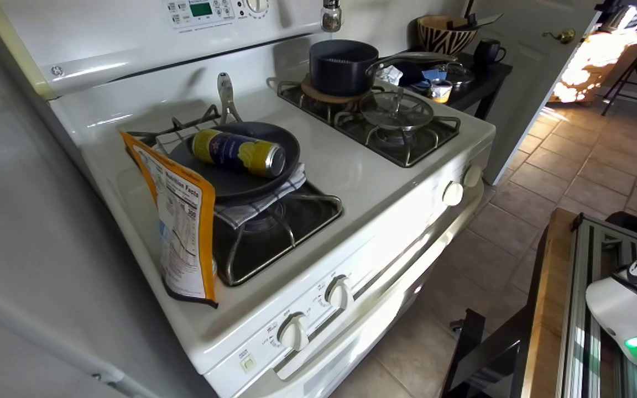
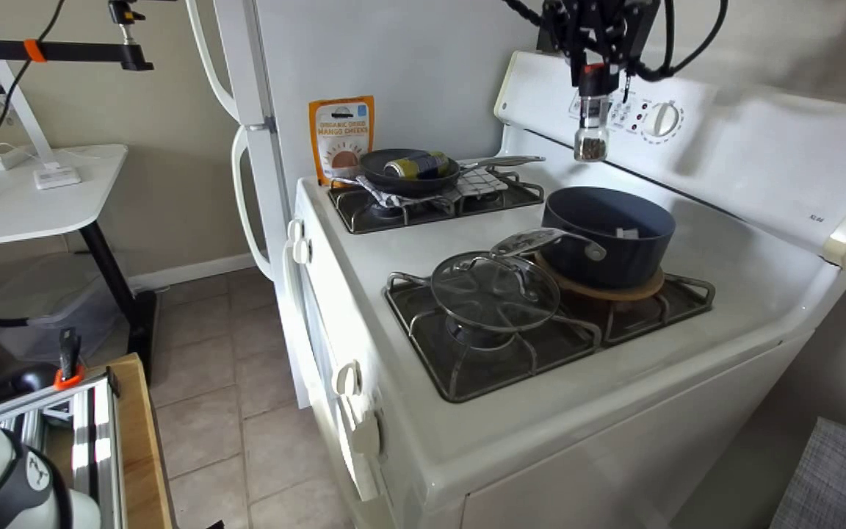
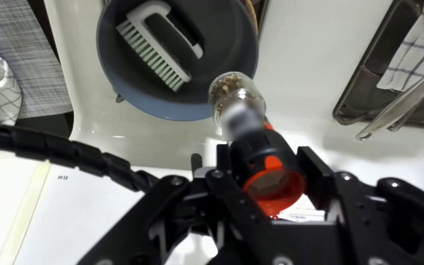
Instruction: Take the spice bottle out of the pot and put it onto the pan
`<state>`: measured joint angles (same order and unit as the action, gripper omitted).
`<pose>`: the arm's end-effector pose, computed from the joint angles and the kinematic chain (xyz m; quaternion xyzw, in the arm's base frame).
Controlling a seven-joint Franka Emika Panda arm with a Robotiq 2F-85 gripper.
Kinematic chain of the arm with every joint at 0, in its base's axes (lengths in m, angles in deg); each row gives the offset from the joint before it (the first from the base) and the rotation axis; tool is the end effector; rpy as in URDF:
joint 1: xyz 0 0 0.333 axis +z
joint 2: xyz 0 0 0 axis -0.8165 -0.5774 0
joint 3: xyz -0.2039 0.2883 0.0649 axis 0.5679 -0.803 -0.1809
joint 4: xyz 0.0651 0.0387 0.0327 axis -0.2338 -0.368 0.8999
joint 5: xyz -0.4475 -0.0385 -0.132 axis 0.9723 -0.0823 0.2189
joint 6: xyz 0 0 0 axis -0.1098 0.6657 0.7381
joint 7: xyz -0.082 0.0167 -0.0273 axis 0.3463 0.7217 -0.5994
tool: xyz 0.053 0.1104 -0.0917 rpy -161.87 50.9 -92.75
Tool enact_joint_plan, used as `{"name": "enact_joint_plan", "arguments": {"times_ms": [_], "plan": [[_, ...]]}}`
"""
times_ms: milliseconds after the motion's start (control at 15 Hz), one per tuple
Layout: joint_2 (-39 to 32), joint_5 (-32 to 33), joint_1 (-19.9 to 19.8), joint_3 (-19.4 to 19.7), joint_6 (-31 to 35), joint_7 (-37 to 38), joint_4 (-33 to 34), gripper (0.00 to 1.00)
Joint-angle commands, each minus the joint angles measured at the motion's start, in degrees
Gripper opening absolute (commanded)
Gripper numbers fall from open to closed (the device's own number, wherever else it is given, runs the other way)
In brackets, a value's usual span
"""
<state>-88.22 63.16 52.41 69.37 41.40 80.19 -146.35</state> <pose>0.7406 -0.0680 0.5669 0.9798 -0.0366 0.1961 0.0122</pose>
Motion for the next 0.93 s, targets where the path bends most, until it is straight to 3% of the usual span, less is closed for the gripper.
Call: {"name": "enact_joint_plan", "arguments": {"times_ms": [0, 533, 733, 800, 867], "plan": [[5.8, -0.9, 1.3, -2.2, -4.7, -4.2, -2.8, 0.20], [5.7, -10.1, 5.4, -7.5, -22.0, -15.5, -2.2, 0.20], [6.1, -15.3, 3.5, -6.0, -23.3, -17.9, -0.6, 0.20], [5.1, -11.4, 5.4, -7.3, -21.7, -15.1, -1.2, 0.45], [5.3, -12.6, 4.9, -6.8, -21.7, -15.8, -0.9, 0.45]]}}
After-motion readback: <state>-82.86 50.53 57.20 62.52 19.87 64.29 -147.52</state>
